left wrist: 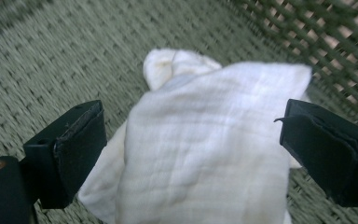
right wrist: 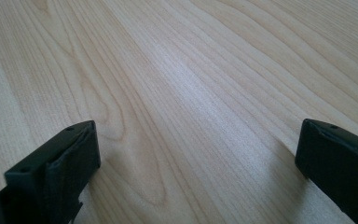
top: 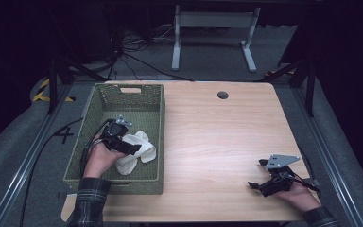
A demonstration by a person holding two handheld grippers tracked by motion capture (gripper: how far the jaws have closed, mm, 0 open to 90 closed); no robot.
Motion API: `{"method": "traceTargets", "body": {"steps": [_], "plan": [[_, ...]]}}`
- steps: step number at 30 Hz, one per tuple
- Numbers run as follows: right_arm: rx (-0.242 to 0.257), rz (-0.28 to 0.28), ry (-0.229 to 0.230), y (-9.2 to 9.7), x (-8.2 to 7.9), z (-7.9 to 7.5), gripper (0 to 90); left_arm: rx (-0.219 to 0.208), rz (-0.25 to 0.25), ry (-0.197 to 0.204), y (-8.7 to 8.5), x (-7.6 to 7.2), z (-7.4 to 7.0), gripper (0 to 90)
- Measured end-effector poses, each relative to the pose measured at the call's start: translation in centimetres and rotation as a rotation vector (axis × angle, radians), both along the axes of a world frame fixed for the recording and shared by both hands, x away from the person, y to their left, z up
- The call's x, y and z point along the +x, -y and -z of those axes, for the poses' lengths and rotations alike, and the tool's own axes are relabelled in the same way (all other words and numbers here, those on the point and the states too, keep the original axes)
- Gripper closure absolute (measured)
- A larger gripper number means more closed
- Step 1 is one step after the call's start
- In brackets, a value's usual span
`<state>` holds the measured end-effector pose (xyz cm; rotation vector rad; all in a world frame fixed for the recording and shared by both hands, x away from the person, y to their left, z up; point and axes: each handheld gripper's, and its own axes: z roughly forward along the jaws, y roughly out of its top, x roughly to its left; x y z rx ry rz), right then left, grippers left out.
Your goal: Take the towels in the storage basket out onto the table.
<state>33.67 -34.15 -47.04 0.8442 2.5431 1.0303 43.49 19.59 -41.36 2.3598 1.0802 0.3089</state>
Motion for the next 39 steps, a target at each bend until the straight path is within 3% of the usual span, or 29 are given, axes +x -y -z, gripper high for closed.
{"method": "traceTargets", "body": {"steps": [10, 13, 17, 22, 26, 27, 30, 34, 39], "plan": [[0.000, 0.000, 0.000, 0.0, 0.0, 0.0, 0.0, 0.069, -0.029, -0.097, 0.2, 0.6, 1.6, 7.7], [0.001, -0.001, 0.000, 0.0, 0.0, 0.0, 0.0, 0.074, -0.027, -0.123, 0.3, 0.7, 1.9, 11.5], [0.001, -0.001, 0.000, 0.0, 0.0, 0.0, 0.0, 0.080, -0.034, -0.144, 0.3, 0.8, 2.2, 12.2], [0.001, -0.001, 0.000, 0.0, 0.0, 0.0, 0.0, 0.098, -0.018, -0.155, 0.4, 0.6, 2.2, 19.8], [0.001, -0.001, 0.000, 0.0, 0.0, 0.0, 0.0, 0.059, 0.008, -0.205, 0.4, 0.5, 1.9, 43.9], [0.001, -0.001, 0.000, 0.0, 0.0, 0.0, 0.0, 0.058, 0.015, -0.207, 0.4, 0.4, 1.8, 52.9], [0.001, -0.001, 0.000, 0.0, 0.0, 0.0, 0.0, 0.040, -0.001, -0.215, 0.3, 0.3, 1.4, 68.3], [0.001, -0.001, -0.001, 0.0, 0.0, 0.0, 0.0, -0.022, -0.002, -0.217, 0.1, 0.2, 0.7, 73.2], [0.001, -0.001, 0.000, 0.0, 0.0, 0.0, 0.0, -0.089, 0.010, -0.187, -0.2, -0.2, -0.1, 73.5]]}}
